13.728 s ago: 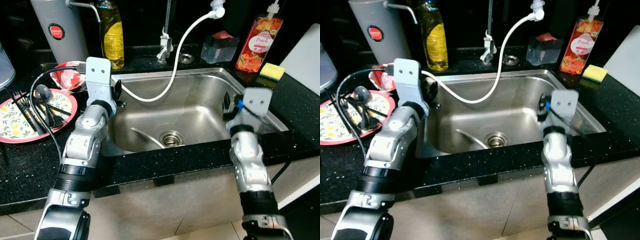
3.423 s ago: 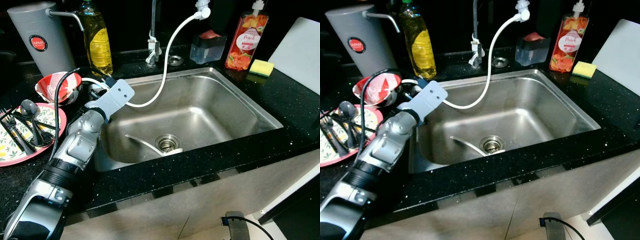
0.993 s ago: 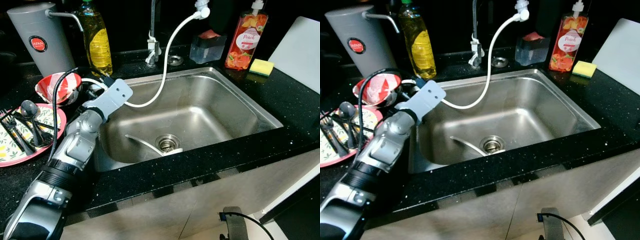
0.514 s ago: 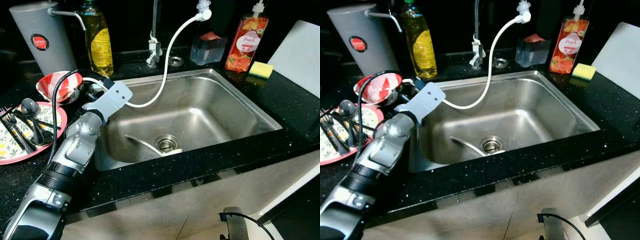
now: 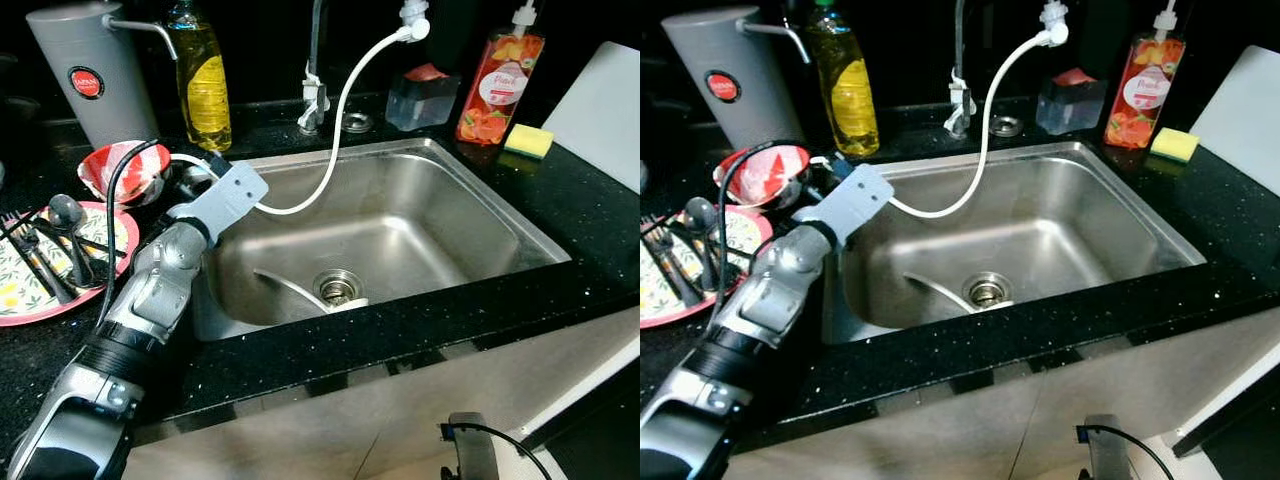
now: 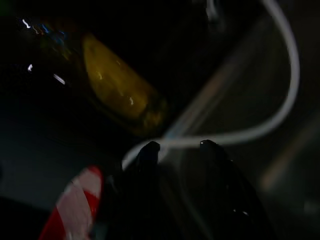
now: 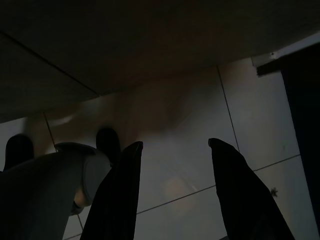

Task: Kitchen organization

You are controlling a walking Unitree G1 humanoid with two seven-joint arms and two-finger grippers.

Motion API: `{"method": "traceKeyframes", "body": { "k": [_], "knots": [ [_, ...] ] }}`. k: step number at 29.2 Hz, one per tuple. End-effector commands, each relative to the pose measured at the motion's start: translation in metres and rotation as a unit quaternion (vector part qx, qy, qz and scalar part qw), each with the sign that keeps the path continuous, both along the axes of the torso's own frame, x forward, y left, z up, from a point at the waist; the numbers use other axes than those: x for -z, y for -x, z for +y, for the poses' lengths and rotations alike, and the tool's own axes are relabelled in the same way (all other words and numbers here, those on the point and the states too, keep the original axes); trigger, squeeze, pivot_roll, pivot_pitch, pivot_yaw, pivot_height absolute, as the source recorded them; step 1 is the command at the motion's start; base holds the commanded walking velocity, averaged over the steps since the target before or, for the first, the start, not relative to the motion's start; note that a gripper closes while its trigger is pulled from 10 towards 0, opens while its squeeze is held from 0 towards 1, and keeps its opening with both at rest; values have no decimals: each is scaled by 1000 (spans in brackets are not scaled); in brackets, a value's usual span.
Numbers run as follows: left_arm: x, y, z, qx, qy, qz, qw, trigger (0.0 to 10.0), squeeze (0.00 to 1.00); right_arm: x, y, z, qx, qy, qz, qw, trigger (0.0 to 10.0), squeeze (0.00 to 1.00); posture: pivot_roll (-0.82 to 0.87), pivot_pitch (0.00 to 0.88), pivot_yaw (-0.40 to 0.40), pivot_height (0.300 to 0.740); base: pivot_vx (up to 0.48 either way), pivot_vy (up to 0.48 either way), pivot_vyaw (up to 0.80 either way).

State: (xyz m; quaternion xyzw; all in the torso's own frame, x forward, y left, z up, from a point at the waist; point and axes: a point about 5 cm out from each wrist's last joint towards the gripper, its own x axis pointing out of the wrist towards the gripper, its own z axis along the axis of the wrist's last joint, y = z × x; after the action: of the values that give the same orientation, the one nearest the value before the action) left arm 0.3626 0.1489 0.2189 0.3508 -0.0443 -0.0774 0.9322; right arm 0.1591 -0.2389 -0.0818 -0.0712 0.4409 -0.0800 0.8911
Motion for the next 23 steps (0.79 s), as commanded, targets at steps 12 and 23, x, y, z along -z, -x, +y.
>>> {"method": "traceKeyframes", "body": {
  "k": [12, 23],
  "knots": [
    [-46, 4, 6, 63, 407, 37, 911, 10000, 0, -21, 8, -65, 212, 32, -64, 975, 10000, 0, 12, 0, -21, 740, 0, 0, 0],
    [-58, 15, -2, 83, 425, 2, 902, 10000, 0, -73, 5, -142, 446, 58, -205, 869, 10000, 0, 3, 0, -20, 740, 0, 0, 0]
  ]
}}
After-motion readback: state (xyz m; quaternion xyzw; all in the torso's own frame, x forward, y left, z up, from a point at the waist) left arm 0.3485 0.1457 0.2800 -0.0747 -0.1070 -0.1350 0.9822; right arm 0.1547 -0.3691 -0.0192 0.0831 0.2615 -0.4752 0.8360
